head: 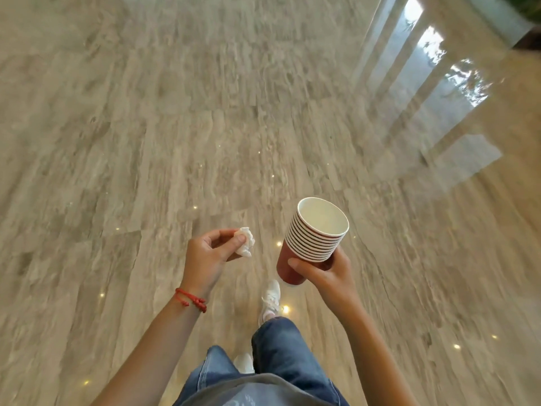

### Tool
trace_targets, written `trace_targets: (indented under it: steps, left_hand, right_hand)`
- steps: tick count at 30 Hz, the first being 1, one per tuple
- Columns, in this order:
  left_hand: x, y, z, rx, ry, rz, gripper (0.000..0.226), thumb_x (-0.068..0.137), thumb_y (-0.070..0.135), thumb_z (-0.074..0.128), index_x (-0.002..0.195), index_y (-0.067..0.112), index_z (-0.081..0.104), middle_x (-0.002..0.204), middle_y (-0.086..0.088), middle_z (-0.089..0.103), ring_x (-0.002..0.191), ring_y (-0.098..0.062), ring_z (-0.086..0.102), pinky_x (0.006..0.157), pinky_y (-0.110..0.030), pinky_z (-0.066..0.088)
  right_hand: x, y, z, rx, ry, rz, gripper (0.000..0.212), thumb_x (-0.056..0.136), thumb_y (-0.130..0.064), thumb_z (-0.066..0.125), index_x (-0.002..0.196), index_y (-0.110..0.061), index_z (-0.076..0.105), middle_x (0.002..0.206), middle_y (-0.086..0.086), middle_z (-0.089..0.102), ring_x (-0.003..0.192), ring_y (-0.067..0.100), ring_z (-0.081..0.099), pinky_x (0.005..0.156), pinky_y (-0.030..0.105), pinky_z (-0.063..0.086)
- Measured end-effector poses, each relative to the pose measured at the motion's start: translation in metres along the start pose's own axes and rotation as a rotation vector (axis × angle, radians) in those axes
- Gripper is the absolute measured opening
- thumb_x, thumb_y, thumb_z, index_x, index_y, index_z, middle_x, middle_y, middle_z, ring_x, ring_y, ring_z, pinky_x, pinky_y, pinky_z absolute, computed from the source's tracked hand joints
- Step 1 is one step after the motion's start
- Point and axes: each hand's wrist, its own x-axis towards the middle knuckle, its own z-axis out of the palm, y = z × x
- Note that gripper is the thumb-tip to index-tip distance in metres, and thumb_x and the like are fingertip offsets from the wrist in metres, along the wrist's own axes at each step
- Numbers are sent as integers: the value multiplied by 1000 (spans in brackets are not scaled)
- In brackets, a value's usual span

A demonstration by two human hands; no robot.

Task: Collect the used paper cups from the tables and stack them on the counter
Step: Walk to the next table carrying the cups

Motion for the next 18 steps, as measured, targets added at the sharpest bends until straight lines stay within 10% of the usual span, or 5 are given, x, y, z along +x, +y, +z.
trace_targets:
  steps: [18]
  left_hand:
    - [391, 143, 118, 6, -14, 40, 15, 77, 8, 71, 73, 22, 75, 78, -1, 75, 68, -14, 71, 58, -17, 54]
  right_hand:
    - [434, -111, -1, -50, -38, -70, 50, 62, -21, 81, 108, -20, 60, 97, -8, 72, 91, 8, 68, 74, 22, 55]
